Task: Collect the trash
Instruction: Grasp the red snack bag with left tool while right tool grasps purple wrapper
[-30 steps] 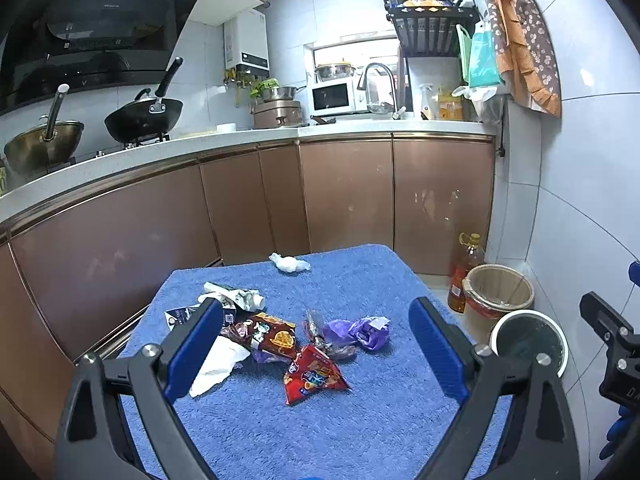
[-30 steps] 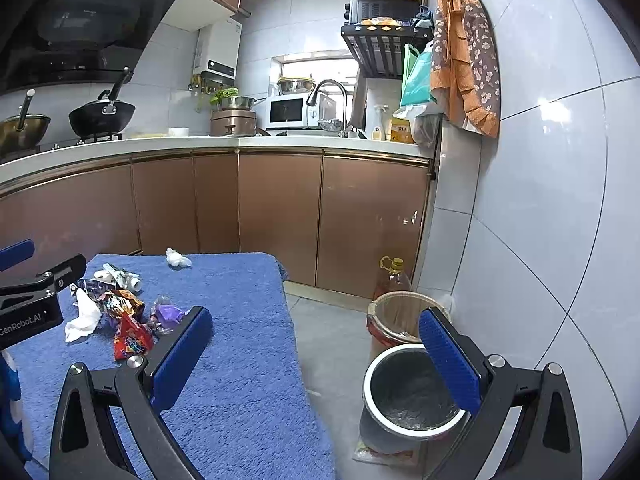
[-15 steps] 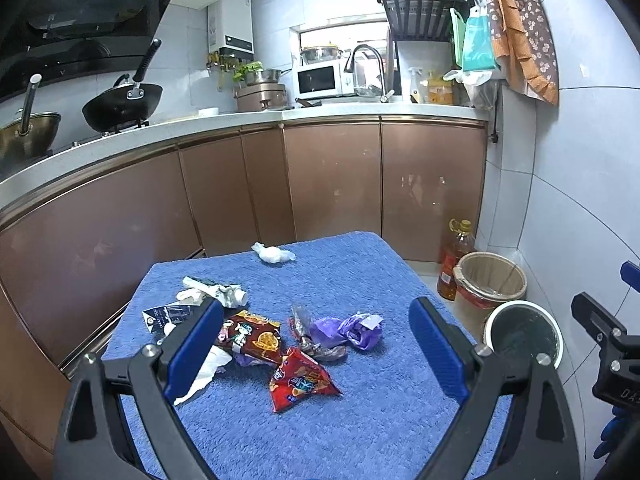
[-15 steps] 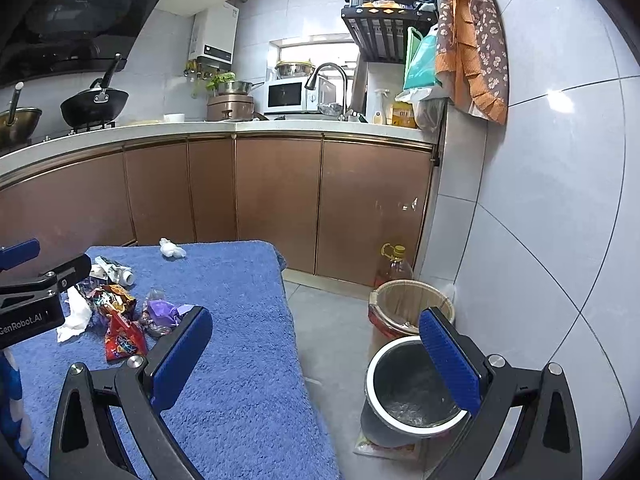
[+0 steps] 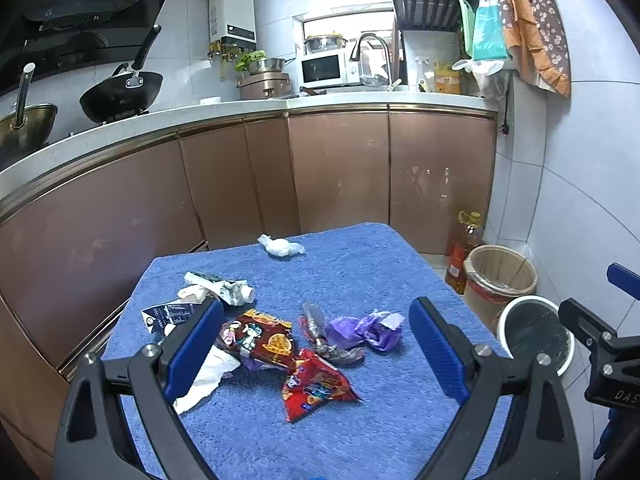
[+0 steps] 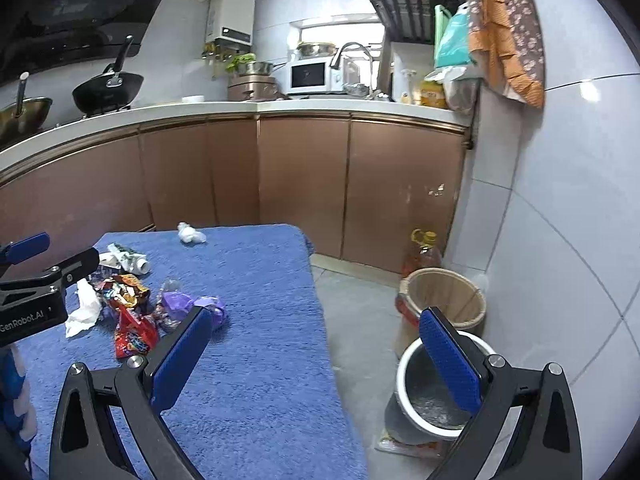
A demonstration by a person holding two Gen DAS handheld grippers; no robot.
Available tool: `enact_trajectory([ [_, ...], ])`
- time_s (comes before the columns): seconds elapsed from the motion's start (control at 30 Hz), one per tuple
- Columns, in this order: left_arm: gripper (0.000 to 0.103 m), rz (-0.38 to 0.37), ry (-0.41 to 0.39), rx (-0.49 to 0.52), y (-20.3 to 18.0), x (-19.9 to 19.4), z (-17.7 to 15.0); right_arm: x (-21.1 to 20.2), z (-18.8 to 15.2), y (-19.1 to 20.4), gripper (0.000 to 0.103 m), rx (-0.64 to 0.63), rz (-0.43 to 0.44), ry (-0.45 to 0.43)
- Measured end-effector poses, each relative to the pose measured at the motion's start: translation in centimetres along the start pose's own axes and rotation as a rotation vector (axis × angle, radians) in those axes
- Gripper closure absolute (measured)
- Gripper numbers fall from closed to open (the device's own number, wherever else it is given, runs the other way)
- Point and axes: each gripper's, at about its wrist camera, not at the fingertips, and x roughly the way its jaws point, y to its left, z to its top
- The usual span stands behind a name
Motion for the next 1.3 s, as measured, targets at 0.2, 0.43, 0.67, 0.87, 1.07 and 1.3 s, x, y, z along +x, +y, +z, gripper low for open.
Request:
enact_trajectory([
  [0.2,0.009,0.003,0.043,-0.09,3.7,1.7,-1.3,2.6,0.3,1.3,0.0,-0.032,0.103,0.054],
  [0.43,0.009,0.013,0.142,-0.137,8.8,2.9,-4.0,7.3,-0.1,3.6,0.01,-0.047,0.279,0.162],
  [0.67,0.019,-0.126,0.239,-0.155,8.9,4.6,-5.7,13.3,0.3,6.2,0.032,-0.059,0.467,0.266],
  [0.87,0.024,-0.253,0.306,-0.143,6.8,7.2,-6.4,18.4,0.8,7.0,0.034,-0.089,0.601,0.352],
  [1.07,0.035,-0.287,0.378,-0.157,6.0,10.4,-7.2,21.4,0.4,7.2,0.04,-0.099,0.675,0.415],
  [1.3,0.053,-0.308,0.44,-0.186,5.7,12.8,-8.3,23.2,-0.3,8.2,0.047,-0.151,0.678,0.451],
])
